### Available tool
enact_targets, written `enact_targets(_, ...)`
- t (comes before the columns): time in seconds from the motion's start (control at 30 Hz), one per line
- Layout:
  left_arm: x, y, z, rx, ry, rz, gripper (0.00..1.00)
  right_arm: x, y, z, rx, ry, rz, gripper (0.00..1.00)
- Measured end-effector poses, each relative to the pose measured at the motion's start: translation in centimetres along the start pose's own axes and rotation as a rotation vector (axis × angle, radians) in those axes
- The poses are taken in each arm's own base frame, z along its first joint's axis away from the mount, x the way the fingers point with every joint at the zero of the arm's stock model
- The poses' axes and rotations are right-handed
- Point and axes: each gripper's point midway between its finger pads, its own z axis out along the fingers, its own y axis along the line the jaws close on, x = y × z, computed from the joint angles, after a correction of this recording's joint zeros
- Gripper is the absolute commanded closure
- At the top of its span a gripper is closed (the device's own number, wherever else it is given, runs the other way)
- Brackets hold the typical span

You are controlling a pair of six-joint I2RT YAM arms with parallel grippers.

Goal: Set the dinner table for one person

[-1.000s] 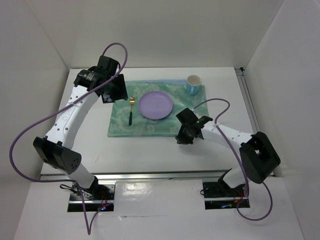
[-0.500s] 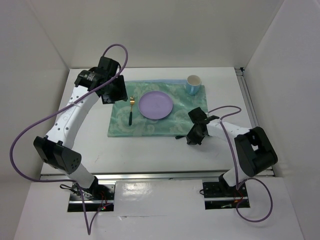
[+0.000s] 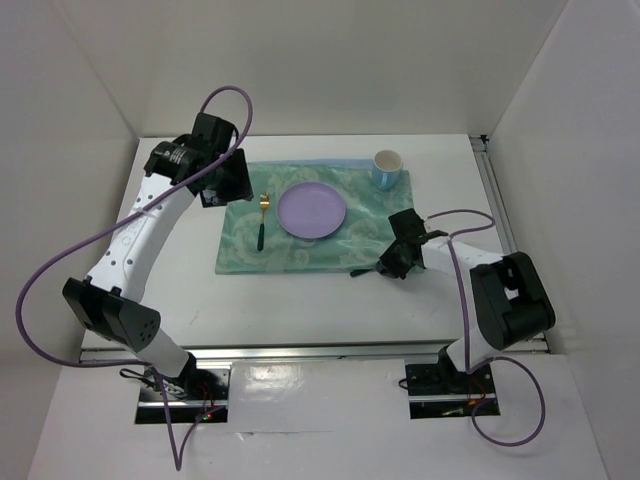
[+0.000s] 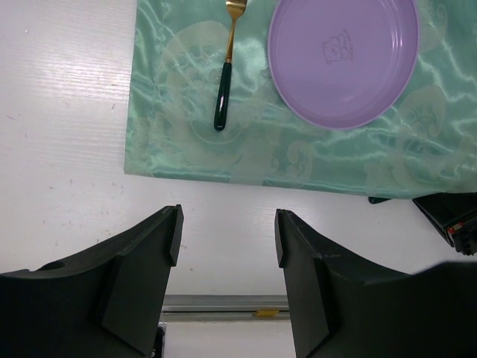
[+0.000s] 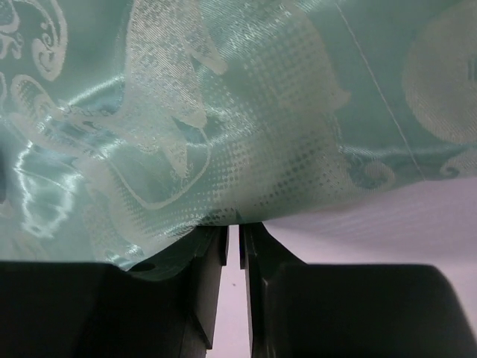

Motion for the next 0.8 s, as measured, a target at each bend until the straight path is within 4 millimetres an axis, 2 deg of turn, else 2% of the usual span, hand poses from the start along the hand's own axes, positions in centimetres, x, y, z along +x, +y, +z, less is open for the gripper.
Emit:
enact_targets(0.07,-0.1,0.0,-0.2,0.002,-0.005,-0.001,0.31,-0.2,0.3,0.1,-0.009,-0.005,-0.008,0.74)
enact_targets(0.17,-0.1,0.0,-0.2,0.002,-0.006,-0.001,0.31,-0.3,0.9,0.2,-0.031,-0.009,-0.016,0.64)
enact_targets(0.37,-0.1,0.0,-0.2,0.002,-0.006,-0.001,0.31,0.1,1.8,0.3,-0.042,-0.020,-0.071,0.60)
enact_targets(0.47,0.0,0.0,-0.2,0.002,-0.006,-0.001,0.31,0.4,2.3,0.2,-0.046,-0.029,-0.104,0.49)
enact_targets(0.8,0.4,0.2,0.3,-0.007,0.008,0.002,0.32,1.5,4.9,0.8,-0.049,-0.036,-0.181,0.48)
